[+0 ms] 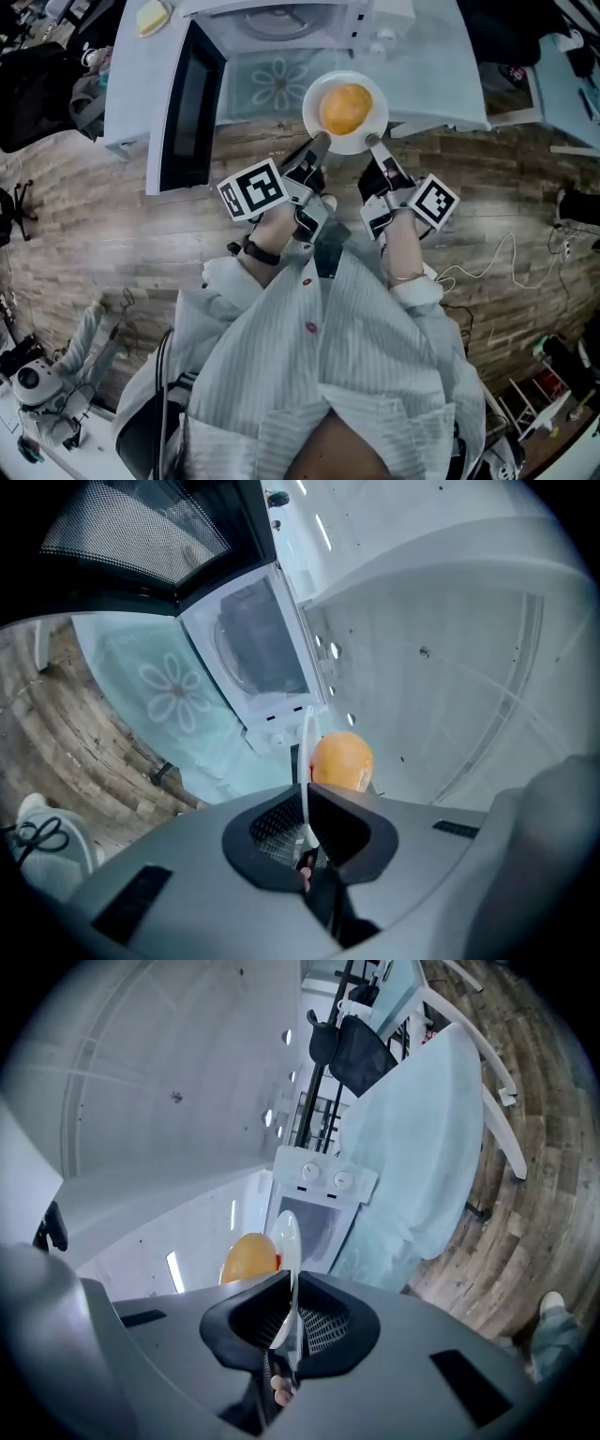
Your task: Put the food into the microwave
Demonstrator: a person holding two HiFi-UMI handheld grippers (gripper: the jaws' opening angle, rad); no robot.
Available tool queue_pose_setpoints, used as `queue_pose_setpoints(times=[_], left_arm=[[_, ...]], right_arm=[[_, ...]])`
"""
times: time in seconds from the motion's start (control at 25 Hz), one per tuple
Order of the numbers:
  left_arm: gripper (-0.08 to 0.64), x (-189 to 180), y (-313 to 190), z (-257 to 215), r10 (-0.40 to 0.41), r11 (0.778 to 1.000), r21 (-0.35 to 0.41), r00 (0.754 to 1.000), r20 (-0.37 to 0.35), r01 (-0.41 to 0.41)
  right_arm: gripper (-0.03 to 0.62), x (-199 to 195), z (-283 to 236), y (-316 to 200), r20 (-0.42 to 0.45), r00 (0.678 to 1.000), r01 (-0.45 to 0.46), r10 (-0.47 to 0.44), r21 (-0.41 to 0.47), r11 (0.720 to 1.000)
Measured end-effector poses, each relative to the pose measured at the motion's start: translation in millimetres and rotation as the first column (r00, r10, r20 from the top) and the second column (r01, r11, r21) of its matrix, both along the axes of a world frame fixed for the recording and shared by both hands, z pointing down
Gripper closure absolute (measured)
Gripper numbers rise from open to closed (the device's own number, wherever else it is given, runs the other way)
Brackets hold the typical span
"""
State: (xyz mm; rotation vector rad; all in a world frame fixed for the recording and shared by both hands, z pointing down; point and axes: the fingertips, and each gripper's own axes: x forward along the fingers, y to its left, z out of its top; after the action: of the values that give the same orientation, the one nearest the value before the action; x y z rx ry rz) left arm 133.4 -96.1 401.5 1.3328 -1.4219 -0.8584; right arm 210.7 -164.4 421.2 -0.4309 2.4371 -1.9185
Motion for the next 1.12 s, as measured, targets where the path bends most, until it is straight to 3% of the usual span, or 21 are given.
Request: queue_pose_setpoints(times=[0.4, 0.72, 1.12], left_arm=[[0.540, -53.3, -6.6, 5.1, -0.117, 0.993, -0.026, 0.993, -0.027, 0.116], [0.540, -105.3, -36.6, 6.4, -0.145, 0.989, -0.026, 0.989, -0.033, 0.144], [0.540, -145.0, -57.2, 19.1, -0.159, 0.987, -0.044, 0.986, -0.052, 0.157]], right_arm=[[0.545, -60.1, 4.9, -12.9, -0.005, 0.993, 0.118, -0.119, -0.036, 0.992], [0.546, -113.2, 3.1, -46.0, -0.015, 0.991, 0.129, -0.130, -0.030, 0.991], [0.546, -154.4, 16.1, -66.4, -0.044, 0.990, 0.132, -0.134, -0.053, 0.990]])
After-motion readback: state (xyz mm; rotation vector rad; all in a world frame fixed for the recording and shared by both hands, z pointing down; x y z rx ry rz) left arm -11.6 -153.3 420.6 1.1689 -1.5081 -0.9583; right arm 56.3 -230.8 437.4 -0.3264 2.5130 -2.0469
